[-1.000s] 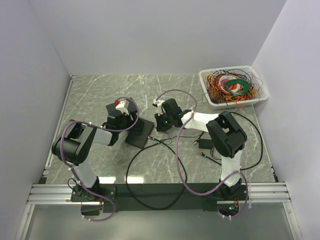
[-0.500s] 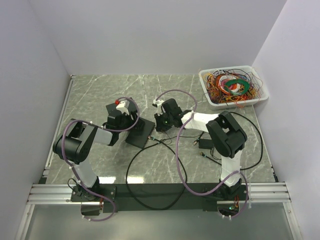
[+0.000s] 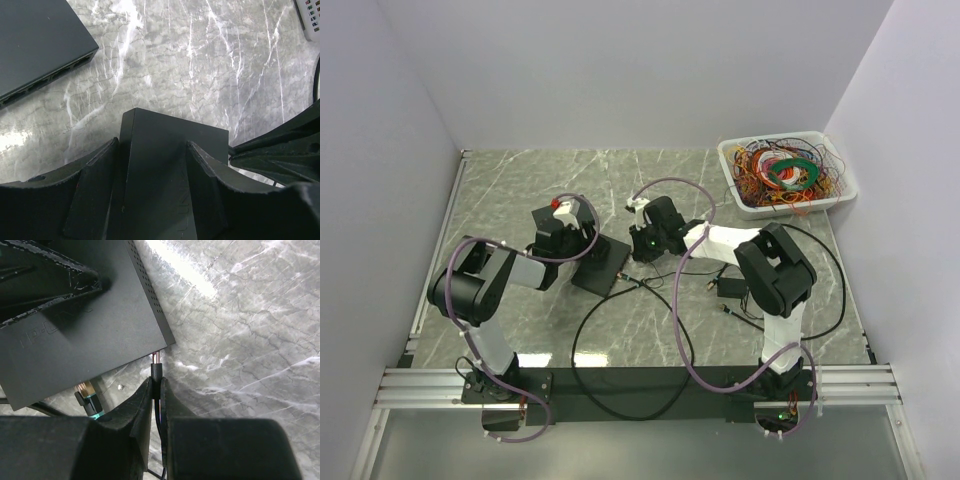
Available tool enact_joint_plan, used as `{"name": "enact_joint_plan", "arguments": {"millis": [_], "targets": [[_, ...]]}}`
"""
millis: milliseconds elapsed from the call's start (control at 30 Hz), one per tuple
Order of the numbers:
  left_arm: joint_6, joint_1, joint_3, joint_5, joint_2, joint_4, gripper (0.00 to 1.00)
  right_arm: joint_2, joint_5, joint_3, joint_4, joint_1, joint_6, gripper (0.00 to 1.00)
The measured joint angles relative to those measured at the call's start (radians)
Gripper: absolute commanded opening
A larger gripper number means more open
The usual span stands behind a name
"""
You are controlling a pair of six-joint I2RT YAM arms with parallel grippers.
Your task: Insert the plug into the switch port
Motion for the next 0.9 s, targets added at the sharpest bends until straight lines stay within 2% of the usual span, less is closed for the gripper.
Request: {"name": "enact_joint_plan", "arguments": {"millis": [333,900], "targets": [[0.003,0.001,0.010,0.013,0.013,0.007,0.60,-0.002,-0.004,-0.003,0.002,0.002,-0.005,0.00],[0.069,0.030,0.031,0.211,0.135,0.194,0.53,-0.010,0.057,-0.026,0.002,0.001,-0.149,0.00]]}}
